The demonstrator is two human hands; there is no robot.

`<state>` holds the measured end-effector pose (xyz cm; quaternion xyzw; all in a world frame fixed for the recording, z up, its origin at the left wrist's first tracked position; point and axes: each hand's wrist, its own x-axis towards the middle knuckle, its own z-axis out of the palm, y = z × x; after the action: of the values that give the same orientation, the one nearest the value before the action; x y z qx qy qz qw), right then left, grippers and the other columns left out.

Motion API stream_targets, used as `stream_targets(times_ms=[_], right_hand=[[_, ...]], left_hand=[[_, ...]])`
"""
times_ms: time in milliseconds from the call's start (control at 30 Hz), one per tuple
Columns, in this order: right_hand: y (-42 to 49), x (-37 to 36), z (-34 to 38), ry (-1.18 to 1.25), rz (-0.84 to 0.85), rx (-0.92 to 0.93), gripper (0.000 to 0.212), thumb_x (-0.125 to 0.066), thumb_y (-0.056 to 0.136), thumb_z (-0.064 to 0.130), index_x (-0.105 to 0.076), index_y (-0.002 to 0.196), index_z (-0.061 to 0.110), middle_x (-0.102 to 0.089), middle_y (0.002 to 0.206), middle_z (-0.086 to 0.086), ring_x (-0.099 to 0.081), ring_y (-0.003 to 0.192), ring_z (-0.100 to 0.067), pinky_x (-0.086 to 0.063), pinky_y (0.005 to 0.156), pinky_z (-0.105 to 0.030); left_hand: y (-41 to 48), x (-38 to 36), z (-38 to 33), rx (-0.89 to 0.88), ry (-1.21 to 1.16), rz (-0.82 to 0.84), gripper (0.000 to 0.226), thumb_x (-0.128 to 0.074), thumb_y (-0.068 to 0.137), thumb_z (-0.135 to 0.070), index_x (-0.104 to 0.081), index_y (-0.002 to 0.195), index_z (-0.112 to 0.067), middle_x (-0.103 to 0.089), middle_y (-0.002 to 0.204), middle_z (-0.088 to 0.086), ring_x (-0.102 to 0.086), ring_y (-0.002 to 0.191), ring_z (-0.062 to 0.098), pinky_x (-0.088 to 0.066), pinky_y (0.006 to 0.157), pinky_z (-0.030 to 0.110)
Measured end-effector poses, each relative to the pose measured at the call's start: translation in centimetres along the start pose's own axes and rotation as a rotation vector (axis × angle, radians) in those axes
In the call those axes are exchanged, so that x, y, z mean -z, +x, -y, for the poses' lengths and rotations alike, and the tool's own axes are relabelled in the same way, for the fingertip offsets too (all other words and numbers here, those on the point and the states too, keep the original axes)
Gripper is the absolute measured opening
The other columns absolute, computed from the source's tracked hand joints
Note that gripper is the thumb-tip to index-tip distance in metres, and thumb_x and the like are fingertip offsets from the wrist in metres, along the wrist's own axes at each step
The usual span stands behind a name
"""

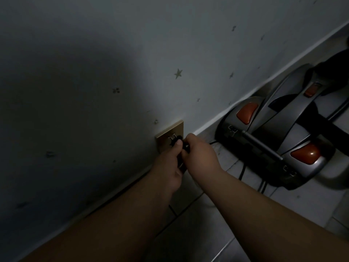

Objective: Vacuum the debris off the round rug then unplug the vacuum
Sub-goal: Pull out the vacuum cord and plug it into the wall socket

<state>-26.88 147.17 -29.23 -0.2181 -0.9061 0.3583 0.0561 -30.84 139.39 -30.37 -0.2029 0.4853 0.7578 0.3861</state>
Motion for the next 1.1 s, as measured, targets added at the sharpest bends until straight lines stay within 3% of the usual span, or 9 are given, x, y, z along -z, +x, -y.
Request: stream_targets(times_ms=[167,267,367,533,667,800,933,1033,1100], right_hand=[[0.1,0.3,0.6,-0.033,-0.002,0.016,0.015,-0.053,0.097,0.023,-0.055,0.106,0.012,-0.052,0.097,-0.003,-0.049,0.083,-0.018,-0.033,0.064,-0.029],[0.5,0.4,1.0,-0.055,-0.004,0.002,0.014,-0.053,0.097,0.024,-0.056,0.105,0.012,-0.048,0.094,-0.002,-0.045,0.081,-0.016,-0.028,0.058,-0.027],[0.4,0.3,1.1,-0.059,-0.016,0.003,0.017,-0.053,0.098,0.025,-0.057,0.106,0.011,-0.050,0.094,-0.002,-0.047,0.081,-0.015,-0.031,0.065,-0.028],[0.3,0.1,1.2,-0.089,-0.057,0.017,0.015,-0.052,0.098,0.027,-0.055,0.100,0.012,-0.046,0.092,0.001,-0.044,0.080,-0.013,-0.029,0.064,-0.027],[0.2,-0.1,1.2,-0.080,-0.088,0.048,0.014,-0.051,0.099,0.029,-0.049,0.091,0.018,-0.044,0.088,0.002,-0.042,0.076,-0.013,-0.023,0.054,-0.023],[0.0,-0.4,0.8,-0.078,-0.114,0.088,0.017,-0.050,0.100,0.031,-0.052,0.091,0.016,-0.045,0.086,0.002,-0.043,0.076,-0.013,-0.025,0.056,-0.024],[1.2,-0.5,1.0,-0.103,-0.104,0.107,0.020,-0.051,0.099,0.030,-0.057,0.093,0.012,-0.054,0.090,-0.004,-0.049,0.079,-0.017,-0.027,0.057,-0.026],[1.6,-0.7,1.1,-0.093,-0.096,0.117,0.020,-0.051,0.098,0.028,-0.059,0.101,0.010,-0.057,0.097,-0.006,-0.050,0.082,-0.017,-0.029,0.065,-0.028],[1.4,-0.8,1.0,-0.094,-0.101,0.109,0.019,-0.051,0.098,0.028,-0.058,0.101,0.011,-0.055,0.096,-0.004,-0.045,0.081,-0.014,-0.028,0.065,-0.028]], left_hand=[[-0.4,-0.1,-0.7,0.002,0.007,-0.019,0.031,-0.054,0.095,-0.028,-0.062,0.117,-0.008,-0.069,0.105,0.011,-0.065,0.097,0.018,-0.052,0.076,0.032],[-0.4,-0.1,-1.0,0.011,0.034,-0.047,0.033,-0.054,0.094,-0.029,-0.061,0.119,-0.008,-0.067,0.108,0.011,-0.064,0.098,0.019,-0.051,0.083,0.034],[-0.3,-0.2,-1.0,0.021,0.083,-0.063,0.037,-0.055,0.093,-0.034,-0.060,0.121,-0.010,-0.066,0.113,0.010,-0.061,0.107,0.021,-0.047,0.095,0.037],[0.1,-0.3,-1.2,0.033,0.032,-0.124,0.035,-0.060,0.089,-0.035,-0.063,0.114,-0.010,-0.068,0.110,0.009,-0.062,0.105,0.021,-0.047,0.097,0.038],[0.2,-0.4,-1.3,0.034,0.083,-0.122,0.031,-0.059,0.089,-0.035,-0.064,0.107,-0.010,-0.068,0.106,0.009,-0.063,0.099,0.018,-0.048,0.090,0.034],[0.4,-0.4,-0.8,0.049,0.100,-0.123,0.042,-0.056,0.089,-0.041,-0.059,0.117,-0.010,-0.064,0.118,0.012,-0.059,0.110,0.021,-0.045,0.098,0.036],[0.1,-0.9,-2.1,-0.014,0.094,-0.099,0.039,-0.048,0.096,-0.033,-0.054,0.124,-0.007,-0.061,0.118,0.008,-0.057,0.113,0.024,-0.050,0.075,0.032],[0.0,-0.9,-2.7,-0.024,0.161,-0.167,0.038,-0.052,0.094,-0.033,-0.060,0.119,-0.006,-0.062,0.124,0.013,-0.059,0.115,0.026,-0.049,0.088,0.034],[0.0,-0.7,-2.6,-0.026,0.152,-0.150,0.033,-0.053,0.094,-0.034,-0.062,0.111,-0.008,-0.067,0.113,0.006,-0.063,0.101,0.018,-0.050,0.081,0.030]])
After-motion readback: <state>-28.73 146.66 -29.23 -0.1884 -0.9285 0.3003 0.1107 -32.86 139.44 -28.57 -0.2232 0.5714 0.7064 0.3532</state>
